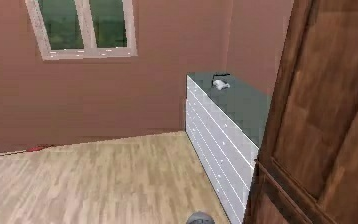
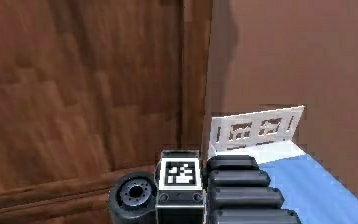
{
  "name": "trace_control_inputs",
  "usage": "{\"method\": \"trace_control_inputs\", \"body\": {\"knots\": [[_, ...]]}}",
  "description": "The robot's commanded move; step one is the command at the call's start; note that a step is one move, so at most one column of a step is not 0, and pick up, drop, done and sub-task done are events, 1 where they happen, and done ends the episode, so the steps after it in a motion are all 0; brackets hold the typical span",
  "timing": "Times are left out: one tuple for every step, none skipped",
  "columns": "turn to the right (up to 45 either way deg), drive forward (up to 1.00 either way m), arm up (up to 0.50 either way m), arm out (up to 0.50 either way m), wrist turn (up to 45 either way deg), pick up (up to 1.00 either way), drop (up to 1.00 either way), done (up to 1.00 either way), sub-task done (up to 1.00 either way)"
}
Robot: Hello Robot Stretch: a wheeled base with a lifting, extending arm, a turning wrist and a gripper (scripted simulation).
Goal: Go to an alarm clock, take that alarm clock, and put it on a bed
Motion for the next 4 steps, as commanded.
{"method": "trace_control_inputs", "body": {"knots": [[45.0,0.0,0.0,0.0,0.0,0.0,0.0,0.0,0.0],[45.0,0.0,0.0,0.0,0.0,0.0,0.0,0.0,0.0],[42.0,0.0,0.0,0.0,0.0,0.0,0.0,0.0,0.0],[-45.0,0.0,0.0,0.0,0.0,0.0,0.0,0.0,0.0]]}}
